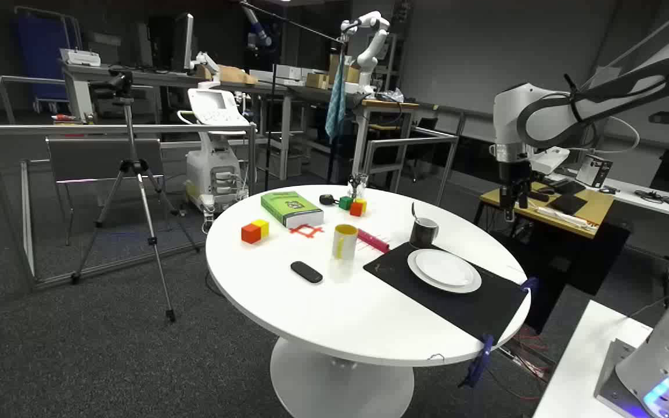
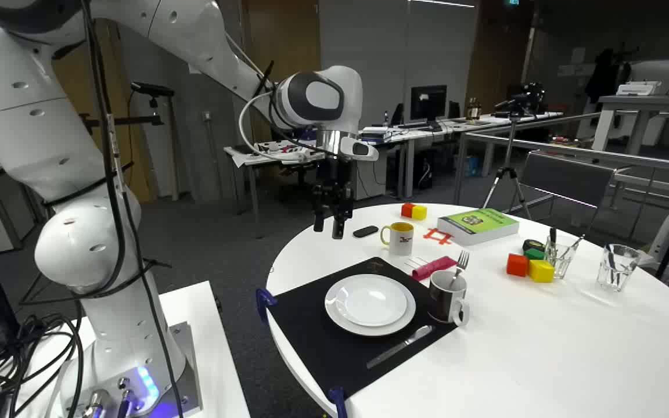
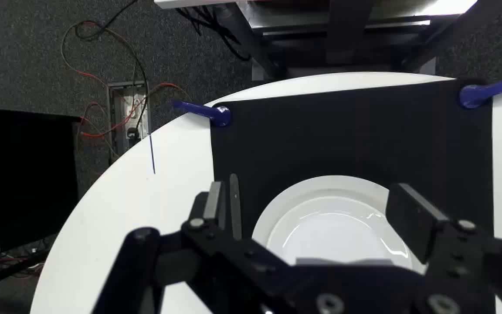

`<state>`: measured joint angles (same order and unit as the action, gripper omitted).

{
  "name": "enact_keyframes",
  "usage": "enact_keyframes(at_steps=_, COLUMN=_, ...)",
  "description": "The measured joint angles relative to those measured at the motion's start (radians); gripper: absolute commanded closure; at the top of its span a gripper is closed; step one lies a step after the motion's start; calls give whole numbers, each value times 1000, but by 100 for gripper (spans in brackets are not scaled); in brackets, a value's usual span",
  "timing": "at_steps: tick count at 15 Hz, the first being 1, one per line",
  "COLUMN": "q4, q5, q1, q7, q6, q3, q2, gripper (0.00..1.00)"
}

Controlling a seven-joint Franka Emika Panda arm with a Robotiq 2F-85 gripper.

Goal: Pick up the silver knife and put it in the black and white mug

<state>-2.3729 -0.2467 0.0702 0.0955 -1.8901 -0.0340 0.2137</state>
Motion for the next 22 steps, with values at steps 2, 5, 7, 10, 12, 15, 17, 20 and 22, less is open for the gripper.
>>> enact_keyframes(at_steps=2, q4=0, q5=0, q1=-2, q7=0, q6=0, q3=2, q2=0, gripper=0)
enact_keyframes(at_steps=5, q4=-4, q5=8, q1=-4, q7=-8, q6=-17, q3=16, q2=0, gripper=0)
enact_keyframes(at_steps=7, q4=-12, q5=34, q1=-3, q7=-46, q6=-58, q3=51, q2=1, gripper=0)
enact_keyframes(at_steps=10, q4=-28, q5=99, q1=9, q7=-172, q6=-128, q3=130, q2=3, gripper=0)
enact_keyframes(at_steps=12, q4=-43, q5=150, q1=20, q7=-280, q6=-179, q3=189, q2=3, gripper=0)
enact_keyframes(at_steps=15, q4=-58, q5=231, q1=39, q7=-437, q6=-242, q3=262, q2=1, gripper=0)
enact_keyframes(at_steps=17, q4=-60, q5=291, q1=43, q7=-520, q6=-264, q3=300, q2=-5, gripper=0)
enact_keyframes(at_steps=20, q4=-59, q5=382, q1=50, q7=-620, q6=-288, q3=338, q2=-26, gripper=0)
enact_keyframes(at_steps=22, q4=-55, q5=428, q1=52, q7=-662, q6=-304, q3=356, q2=-52, gripper=0)
